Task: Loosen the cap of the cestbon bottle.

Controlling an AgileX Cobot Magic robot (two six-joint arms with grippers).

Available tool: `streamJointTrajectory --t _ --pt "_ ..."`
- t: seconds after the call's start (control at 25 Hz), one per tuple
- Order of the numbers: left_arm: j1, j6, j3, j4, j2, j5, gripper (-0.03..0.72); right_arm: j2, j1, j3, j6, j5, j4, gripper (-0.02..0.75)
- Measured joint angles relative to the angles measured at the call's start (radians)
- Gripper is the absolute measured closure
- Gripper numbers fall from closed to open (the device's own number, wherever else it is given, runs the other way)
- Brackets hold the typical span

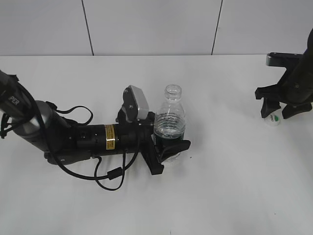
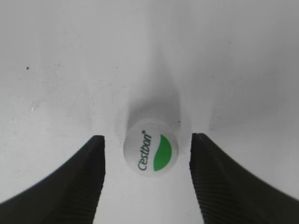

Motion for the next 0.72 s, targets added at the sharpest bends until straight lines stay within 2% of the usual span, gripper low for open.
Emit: streamJointTrajectory --t 0.72 --pt "0.000 -0.007 0.000 -0.012 0.000 -0.001 0.286 -0.041 0.000 -0.127 0.000 0.117 0.002 0.276"
